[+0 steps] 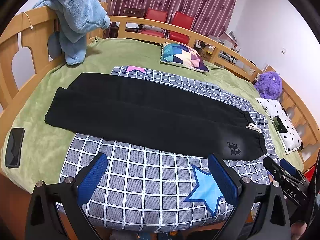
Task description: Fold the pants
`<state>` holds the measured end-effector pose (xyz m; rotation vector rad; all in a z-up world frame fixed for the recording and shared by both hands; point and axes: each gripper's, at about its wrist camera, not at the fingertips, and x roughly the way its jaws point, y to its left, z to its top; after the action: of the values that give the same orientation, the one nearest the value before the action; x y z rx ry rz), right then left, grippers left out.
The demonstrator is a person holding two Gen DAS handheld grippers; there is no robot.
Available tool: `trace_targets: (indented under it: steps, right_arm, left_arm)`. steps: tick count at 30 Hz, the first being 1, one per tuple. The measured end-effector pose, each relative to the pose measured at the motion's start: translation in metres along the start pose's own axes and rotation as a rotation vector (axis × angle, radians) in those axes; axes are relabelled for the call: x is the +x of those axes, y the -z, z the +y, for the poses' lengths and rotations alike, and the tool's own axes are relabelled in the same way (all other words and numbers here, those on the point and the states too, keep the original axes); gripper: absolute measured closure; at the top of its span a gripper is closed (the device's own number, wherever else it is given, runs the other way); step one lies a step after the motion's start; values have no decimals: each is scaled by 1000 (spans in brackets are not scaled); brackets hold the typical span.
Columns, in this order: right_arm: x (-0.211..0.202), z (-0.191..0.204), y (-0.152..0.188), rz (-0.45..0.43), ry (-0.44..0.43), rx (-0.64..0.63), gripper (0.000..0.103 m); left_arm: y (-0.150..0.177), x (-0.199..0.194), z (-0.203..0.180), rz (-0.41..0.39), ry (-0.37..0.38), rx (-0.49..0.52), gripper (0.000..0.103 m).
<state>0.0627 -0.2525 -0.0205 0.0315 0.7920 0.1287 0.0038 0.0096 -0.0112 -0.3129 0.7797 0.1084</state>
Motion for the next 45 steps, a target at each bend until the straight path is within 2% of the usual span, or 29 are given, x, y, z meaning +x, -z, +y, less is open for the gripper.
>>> trace_targets:
  steps: [28, 40, 45]
  right_arm:
    - [6, -3, 1, 24, -6, 14, 3]
    - [20, -8, -2, 54, -34, 24, 3]
    - [31, -12, -5, 71, -64, 46, 3]
  left_arm:
    - [0, 0, 1, -4, -1, -5, 2]
    - [-3, 23, -10, 29, 14, 7, 2]
    - [-8, 44, -10, 76, 44, -20, 4]
